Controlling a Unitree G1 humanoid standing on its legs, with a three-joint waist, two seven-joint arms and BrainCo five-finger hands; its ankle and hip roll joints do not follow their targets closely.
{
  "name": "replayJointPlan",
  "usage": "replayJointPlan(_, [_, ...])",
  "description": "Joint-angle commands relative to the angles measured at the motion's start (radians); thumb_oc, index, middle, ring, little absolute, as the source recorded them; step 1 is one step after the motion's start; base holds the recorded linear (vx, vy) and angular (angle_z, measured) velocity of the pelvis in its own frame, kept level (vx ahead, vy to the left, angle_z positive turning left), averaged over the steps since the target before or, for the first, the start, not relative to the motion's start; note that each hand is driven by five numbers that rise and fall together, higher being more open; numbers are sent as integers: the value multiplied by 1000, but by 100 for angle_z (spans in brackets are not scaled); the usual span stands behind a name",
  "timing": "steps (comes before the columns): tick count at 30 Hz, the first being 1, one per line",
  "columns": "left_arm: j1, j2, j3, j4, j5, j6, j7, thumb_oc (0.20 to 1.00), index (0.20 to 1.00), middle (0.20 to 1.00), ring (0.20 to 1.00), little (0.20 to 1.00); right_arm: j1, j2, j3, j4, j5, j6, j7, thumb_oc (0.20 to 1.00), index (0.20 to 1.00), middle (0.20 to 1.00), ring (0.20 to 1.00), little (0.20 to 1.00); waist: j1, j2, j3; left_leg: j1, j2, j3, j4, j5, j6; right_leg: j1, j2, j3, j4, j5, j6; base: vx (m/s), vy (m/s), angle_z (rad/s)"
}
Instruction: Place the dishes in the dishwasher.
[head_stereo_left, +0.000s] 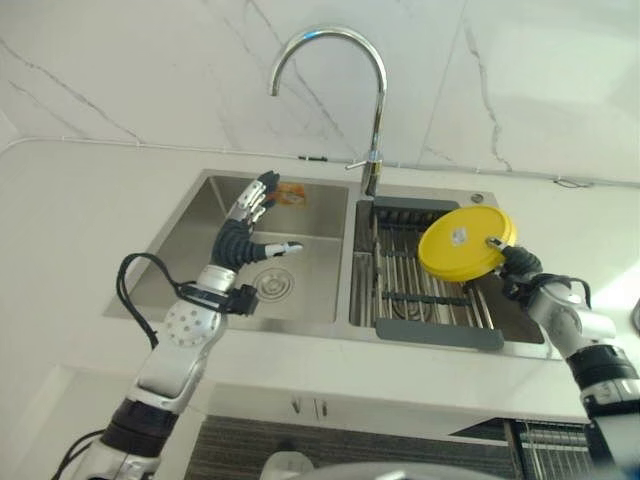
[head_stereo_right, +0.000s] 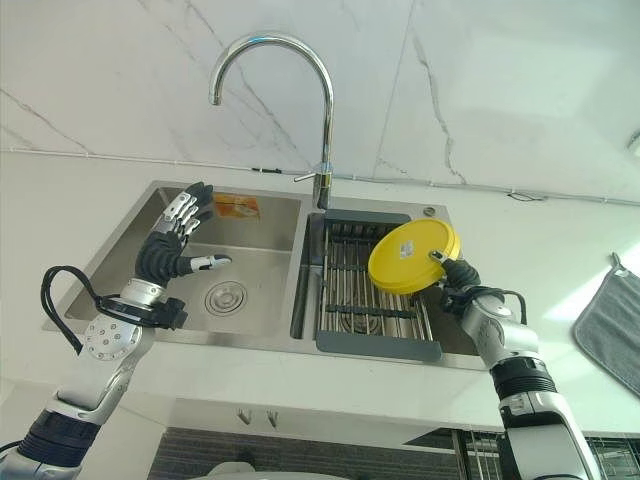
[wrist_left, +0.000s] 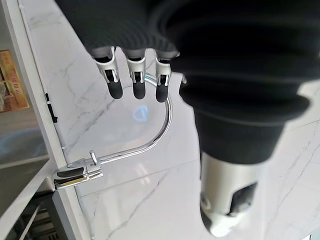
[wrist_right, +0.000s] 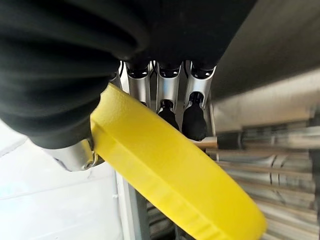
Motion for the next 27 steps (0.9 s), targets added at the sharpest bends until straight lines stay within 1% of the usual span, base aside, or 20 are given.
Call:
replayJointPlan(1, [-87, 10, -54, 3, 4, -40, 4, 1000, 1000, 1000, 1000, 1000, -53, -38, -20, -48, 38, -121, -8, 200, 200, 200, 200, 200, 26, 12, -25, 53, -30, 18, 0, -101, 32, 42, -20, -16, 4, -56, 22, 0, 0, 0])
replayJointPlan(7, [-63, 1, -48, -3, 12, -52, -8, 1000, 1000, 1000, 1000, 1000, -23, -32, -50, -121, 6, -189, -57, 200, 200, 200, 200, 200, 16, 8, -22, 54, -23, 25, 0, -103, 31, 37, -13, -5, 4, -59, 17, 0, 0, 0])
replayJointPlan(12, [-40, -9, -40, -6, 17, -65, -22, 1000, 1000, 1000, 1000, 1000, 22, -16, -84, -223, -9, -253, -69, 200, 200, 200, 200, 200, 0, 7, -21, 60, -13, 35, 0, -104, 30, 35, -2, 11, 4, -64, 11, 9, -49, -3])
replayJointPlan(13, [-36, -12, -37, -6, 18, -65, -30, 1000, 1000, 1000, 1000, 1000, 31, -13, -90, -244, -13, -252, -65, 200, 200, 200, 200, 200, -3, 7, -22, 61, -11, 37, 0, -103, 30, 34, -1, 13, 4, -64, 10, 3, -82, -15])
replayJointPlan(15, [-17, -17, -30, -14, 31, -70, -46, 1000, 1000, 1000, 1000, 1000, 78, -3, -110, -318, -18, -272, -48, 200, 200, 200, 200, 200, -15, 8, -24, 63, -2, 47, 0, -102, 28, 29, 6, 23, 4, -67, 7, -1, -127, -16])
replayJointPlan(19, [-7, -18, -21, -21, 34, -68, -56, 1000, 1000, 1000, 1000, 1000, 105, 7, -121, -377, -28, -290, -37, 200, 200, 200, 200, 200, -28, 8, -28, 66, 9, 58, 0, -100, 25, 24, 15, 34, 4, -70, 1, -3, -125, -8])
replayJointPlan(20, [2, -22, -17, -22, 38, -71, -62, 1000, 1000, 1000, 1000, 1000, 118, 12, -129, -410, -23, -311, -43, 200, 200, 200, 200, 200, -37, 10, -29, 68, 19, 67, 0, -96, 21, 20, 20, 38, 4, -71, -3, -4, -160, -9])
replayJointPlan(23, [12, -29, -12, -28, 49, -68, -70, 1000, 1000, 1000, 1000, 1000, 136, 37, -143, -467, 3, -330, -47, 200, 200, 200, 200, 200, -51, 16, -30, 71, 37, 82, 0, -89, 13, 16, 31, 43, 4, -75, -11, -13, -192, -10])
replayJointPlan(27, [24, -33, -3, -34, 54, -65, -75, 1000, 1000, 1000, 1000, 1000, 144, 58, -153, -520, 14, -333, -41, 200, 200, 200, 200, 200, -59, 22, -32, 71, 61, 100, 0, -77, -1, 7, 47, 41, 4, -80, -22, -31, -182, -9])
